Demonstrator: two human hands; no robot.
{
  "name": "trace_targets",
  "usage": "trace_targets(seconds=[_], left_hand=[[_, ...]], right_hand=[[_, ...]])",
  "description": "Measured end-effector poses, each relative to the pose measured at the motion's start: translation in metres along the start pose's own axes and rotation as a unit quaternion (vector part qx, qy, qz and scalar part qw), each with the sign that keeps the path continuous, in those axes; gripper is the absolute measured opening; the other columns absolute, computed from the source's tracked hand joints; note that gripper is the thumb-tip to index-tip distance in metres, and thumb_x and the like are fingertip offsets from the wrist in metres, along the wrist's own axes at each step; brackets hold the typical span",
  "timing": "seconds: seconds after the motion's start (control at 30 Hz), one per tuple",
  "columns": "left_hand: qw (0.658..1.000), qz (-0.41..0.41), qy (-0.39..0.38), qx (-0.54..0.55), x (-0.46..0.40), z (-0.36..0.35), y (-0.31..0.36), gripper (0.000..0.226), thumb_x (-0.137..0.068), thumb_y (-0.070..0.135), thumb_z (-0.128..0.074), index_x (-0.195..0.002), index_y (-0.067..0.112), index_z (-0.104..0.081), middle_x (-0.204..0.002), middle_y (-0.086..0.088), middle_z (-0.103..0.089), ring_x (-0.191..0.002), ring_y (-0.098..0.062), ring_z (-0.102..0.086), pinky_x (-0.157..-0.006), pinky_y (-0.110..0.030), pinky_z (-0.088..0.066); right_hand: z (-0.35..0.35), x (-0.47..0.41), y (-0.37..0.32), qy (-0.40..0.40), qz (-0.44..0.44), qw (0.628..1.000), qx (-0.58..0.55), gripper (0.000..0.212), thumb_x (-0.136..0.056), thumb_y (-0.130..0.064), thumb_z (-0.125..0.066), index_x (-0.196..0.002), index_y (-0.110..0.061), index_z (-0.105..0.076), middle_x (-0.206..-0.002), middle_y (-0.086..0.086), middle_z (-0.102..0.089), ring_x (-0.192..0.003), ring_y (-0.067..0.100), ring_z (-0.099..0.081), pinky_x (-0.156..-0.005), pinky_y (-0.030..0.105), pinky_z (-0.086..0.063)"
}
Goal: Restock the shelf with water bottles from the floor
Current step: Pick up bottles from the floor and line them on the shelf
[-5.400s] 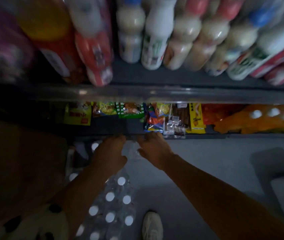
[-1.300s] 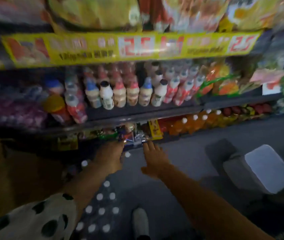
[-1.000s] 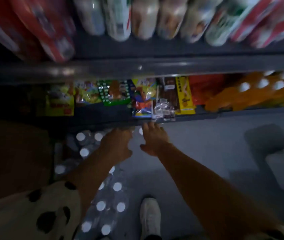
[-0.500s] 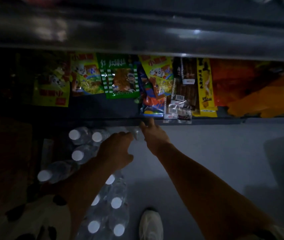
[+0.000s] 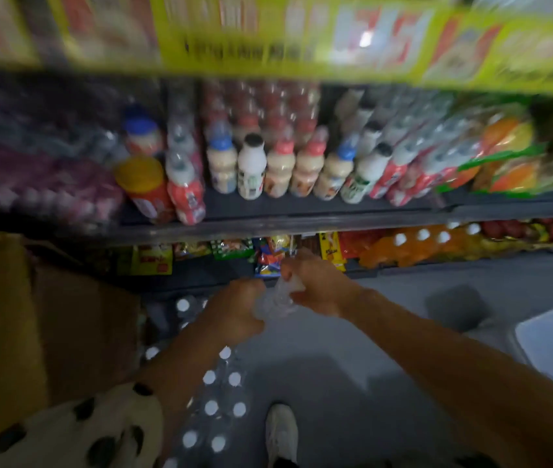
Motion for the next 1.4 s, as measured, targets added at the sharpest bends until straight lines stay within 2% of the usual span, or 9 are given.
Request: trace_targets(seconds=[0.17,0.3,0.4,0.53,0.67,0.87,0.97,1.2,1.4], left_hand=[[0.996,-0.090,0.001,0.012,0.101,0.089,0.105,0.047,-0.069,0.018,-0.083,-0.110,0.018,-0.059,-0.104,0.009,-0.052,-0.107,-0.010,-0.052,-0.087,-0.026,-0.045],[0.987,-0.152,0.045,-0.001,0.173,0.164,0.175,0.057,-0.059,0.040,-0.084,-0.110,0.028,-0.060,-0.115,0.011,-0.065,-0.105,-0.004,-0.060,-0.092,-0.032,-0.051],[0.979,-0.194,0.062,-0.004,0.229,0.207,0.223,0.067,-0.054,0.039,-0.086,-0.114,0.034,-0.056,-0.119,0.012,-0.064,-0.110,-0.004,-0.059,-0.096,-0.033,-0.049],[0.960,-0.263,0.097,0.008,0.299,0.254,0.275,0.057,-0.071,0.017,-0.084,-0.108,0.040,-0.047,-0.104,0.029,-0.056,-0.089,0.029,-0.050,-0.078,0.000,-0.040],[0.945,-0.284,0.158,0.022,0.349,0.294,0.309,0.047,-0.066,0.027,-0.088,-0.106,0.032,-0.063,-0.106,0.012,-0.069,-0.096,0.003,-0.063,-0.084,-0.023,-0.052],[0.891,-0.241,0.383,0.024,0.408,0.362,0.352,0.040,-0.054,0.049,-0.081,-0.087,0.029,-0.071,-0.083,0.011,-0.072,-0.077,-0.009,-0.068,-0.065,-0.028,-0.055],[0.872,-0.226,0.433,0.003,0.422,0.385,0.374,0.042,-0.052,0.055,-0.079,-0.081,0.028,-0.066,-0.079,0.011,-0.071,-0.072,-0.009,-0.066,-0.059,-0.025,-0.052],[0.871,-0.293,0.395,0.005,0.427,0.447,0.450,0.034,-0.060,0.048,-0.085,-0.083,0.034,-0.064,-0.085,0.017,-0.069,-0.080,0.000,-0.065,-0.077,-0.025,-0.054],[0.875,-0.276,0.398,0.006,0.394,0.505,0.489,0.063,-0.050,0.061,-0.082,-0.096,0.022,-0.067,-0.090,0.006,-0.072,-0.085,-0.011,-0.068,-0.084,-0.040,-0.056]], right_hand=[[0.167,0.116,-0.105,0.058,0.050,0.997,0.012,0.025,-0.077,-0.015,-0.071,-0.099,-0.012,-0.059,-0.103,0.007,-0.055,-0.092,0.020,-0.051,-0.072,0.029,-0.039],[0.281,0.210,-0.193,0.127,0.107,0.986,0.026,0.020,-0.075,-0.010,-0.074,-0.092,-0.010,-0.063,-0.089,0.003,-0.060,-0.081,0.015,-0.054,-0.066,0.027,-0.040],[0.341,0.270,-0.248,0.167,0.120,0.977,0.049,0.023,-0.075,-0.012,-0.075,-0.095,-0.008,-0.065,-0.086,0.008,-0.063,-0.076,0.019,-0.055,-0.063,0.029,-0.039],[0.399,0.332,-0.309,0.208,0.153,0.966,0.031,0.018,-0.075,-0.006,-0.075,-0.091,-0.005,-0.066,-0.072,-0.010,-0.056,-0.064,0.002,-0.050,-0.059,0.023,-0.040],[0.443,0.383,-0.353,0.215,0.168,0.962,-0.008,0.018,-0.077,0.006,-0.068,-0.092,-0.004,-0.065,-0.065,-0.018,-0.059,-0.057,-0.008,-0.051,-0.055,0.008,-0.037],[0.515,0.421,-0.383,0.298,0.144,0.944,0.004,0.028,-0.083,-0.016,-0.071,-0.107,-0.012,-0.057,-0.093,0.014,-0.065,-0.072,0.018,-0.058,-0.064,0.034,-0.049],[0.543,0.436,-0.397,0.366,0.156,0.917,0.035,0.026,-0.083,-0.026,-0.072,-0.102,-0.011,-0.060,-0.076,-0.005,-0.058,-0.062,0.006,-0.053,-0.056,0.019,-0.043],[0.643,0.464,-0.405,0.476,0.161,0.857,0.112,0.014,-0.083,-0.027,-0.066,-0.082,-0.013,-0.062,-0.070,-0.006,-0.057,-0.059,0.005,-0.051,-0.055,0.023,-0.040],[0.733,0.459,-0.394,0.513,0.188,0.831,0.104,0.019,-0.080,-0.027,-0.060,-0.085,-0.010,-0.066,-0.088,0.010,-0.070,-0.070,0.017,-0.059,-0.070,0.036,-0.053]])
Point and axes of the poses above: each hand's wrist, its own x-axis away from the middle knuckle, its own z-axis out of the back of the hand, y = z × x, the point moved 9 cm from there along -x, towards the middle knuckle
